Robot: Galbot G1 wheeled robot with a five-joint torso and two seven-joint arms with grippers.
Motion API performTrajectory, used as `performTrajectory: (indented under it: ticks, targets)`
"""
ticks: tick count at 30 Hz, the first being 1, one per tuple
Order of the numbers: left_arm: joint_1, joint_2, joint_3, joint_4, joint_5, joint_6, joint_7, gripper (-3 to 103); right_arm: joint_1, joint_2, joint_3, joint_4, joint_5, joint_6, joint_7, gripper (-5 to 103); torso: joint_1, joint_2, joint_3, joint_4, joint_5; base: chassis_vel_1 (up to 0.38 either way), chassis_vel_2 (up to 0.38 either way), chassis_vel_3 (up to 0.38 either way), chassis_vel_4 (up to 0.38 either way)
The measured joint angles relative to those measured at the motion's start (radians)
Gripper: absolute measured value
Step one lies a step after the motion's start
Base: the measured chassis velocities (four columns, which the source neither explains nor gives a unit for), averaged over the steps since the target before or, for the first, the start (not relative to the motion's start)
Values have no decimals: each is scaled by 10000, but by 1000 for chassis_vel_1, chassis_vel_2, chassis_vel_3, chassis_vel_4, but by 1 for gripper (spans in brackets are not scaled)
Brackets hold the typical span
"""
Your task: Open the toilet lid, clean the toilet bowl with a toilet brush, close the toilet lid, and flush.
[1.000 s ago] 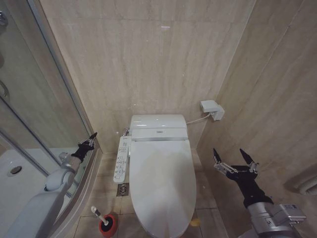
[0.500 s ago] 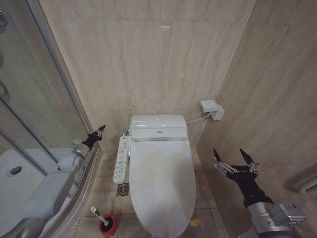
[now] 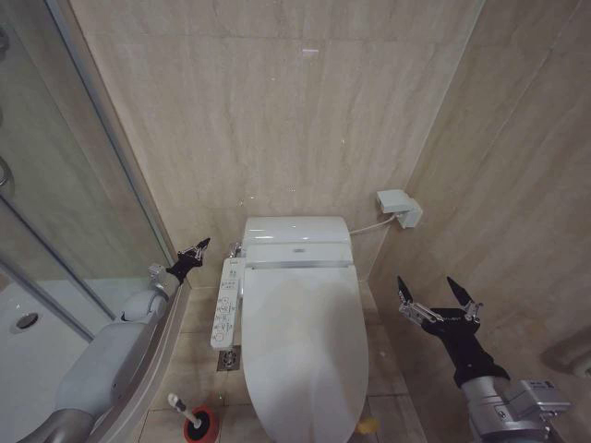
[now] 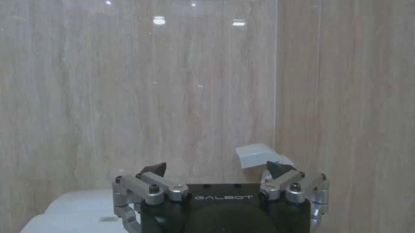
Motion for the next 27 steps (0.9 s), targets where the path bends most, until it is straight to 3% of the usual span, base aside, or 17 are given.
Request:
performTrajectory:
  ticks: [17, 20, 26, 27]
  targets:
    - [110, 337, 255, -67, -115, -140, 724, 0, 0, 0, 0, 0, 0, 0, 0, 100, 1, 0, 0, -2, 1, -88, 85, 94, -88]
    - [148, 442, 333, -77, -199, -190, 1035, 0, 0, 0, 0, 0, 0, 0, 0, 100, 5, -1, 2, 2, 1, -52, 71, 80, -87]
    - [590, 891, 174, -468, -376, -243, 2448, 0, 0, 0, 0, 0, 0, 0, 0, 100, 0, 0, 0, 0, -1, -8, 8, 6, -9]
    - [590, 891, 174, -468, -376, -243, 2448, 0, 0, 0, 0, 0, 0, 0, 0, 100, 0, 0, 0, 0, -1, 0, 0, 0, 0]
